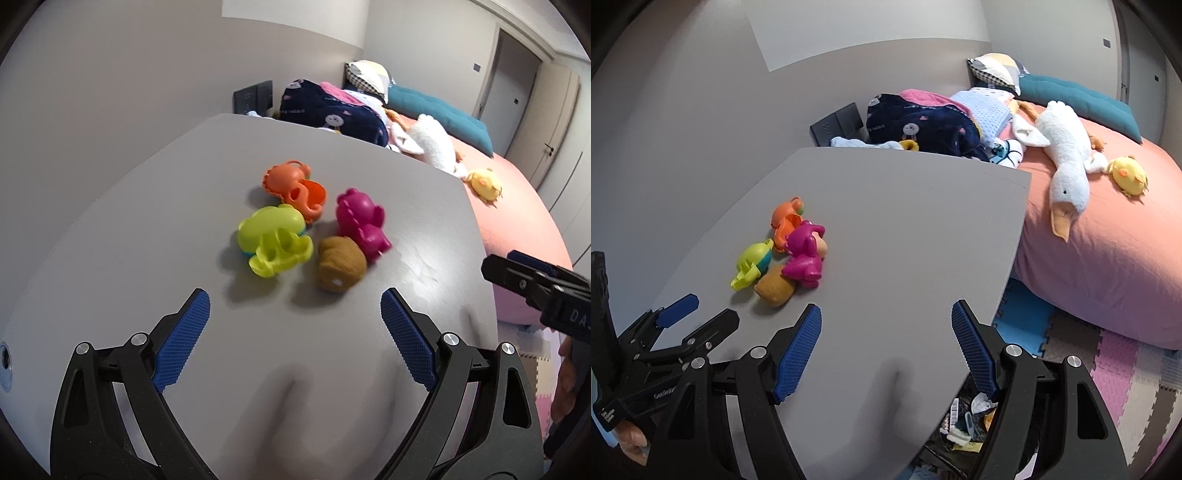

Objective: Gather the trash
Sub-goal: 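Move both open grippers back over the remaining toys on the table, then grasp the yellow-green toy with the left gripper while the right gripper grasps the pink toy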

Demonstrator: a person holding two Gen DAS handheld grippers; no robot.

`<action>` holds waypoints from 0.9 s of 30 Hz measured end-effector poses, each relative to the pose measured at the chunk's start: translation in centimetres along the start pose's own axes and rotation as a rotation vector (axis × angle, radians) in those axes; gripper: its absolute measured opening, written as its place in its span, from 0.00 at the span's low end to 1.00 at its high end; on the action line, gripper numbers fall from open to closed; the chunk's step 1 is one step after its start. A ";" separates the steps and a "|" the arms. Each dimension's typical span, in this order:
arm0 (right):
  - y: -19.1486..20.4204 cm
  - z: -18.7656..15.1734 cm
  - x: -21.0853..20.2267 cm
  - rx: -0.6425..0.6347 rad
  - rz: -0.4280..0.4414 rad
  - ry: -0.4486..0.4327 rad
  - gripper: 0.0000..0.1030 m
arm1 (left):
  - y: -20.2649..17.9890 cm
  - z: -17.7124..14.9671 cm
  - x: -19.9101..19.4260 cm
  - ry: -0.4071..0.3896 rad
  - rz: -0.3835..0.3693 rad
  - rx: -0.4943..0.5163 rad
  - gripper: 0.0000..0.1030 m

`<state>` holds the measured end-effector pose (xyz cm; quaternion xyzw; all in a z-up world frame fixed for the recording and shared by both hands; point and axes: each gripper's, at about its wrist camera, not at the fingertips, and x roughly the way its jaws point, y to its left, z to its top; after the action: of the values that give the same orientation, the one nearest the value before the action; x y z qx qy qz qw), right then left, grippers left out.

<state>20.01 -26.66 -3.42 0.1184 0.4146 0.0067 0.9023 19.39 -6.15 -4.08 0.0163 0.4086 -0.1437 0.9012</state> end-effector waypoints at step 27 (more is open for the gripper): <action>2.1 3.3 4.7 -0.024 -0.004 0.009 0.72 | 3.1 3.9 7.3 0.069 0.006 -0.023 0.78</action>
<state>25.76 -24.78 -4.38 0.1068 0.4187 0.0105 0.9018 27.66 -5.52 -7.21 0.0118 0.4409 -0.1358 0.8872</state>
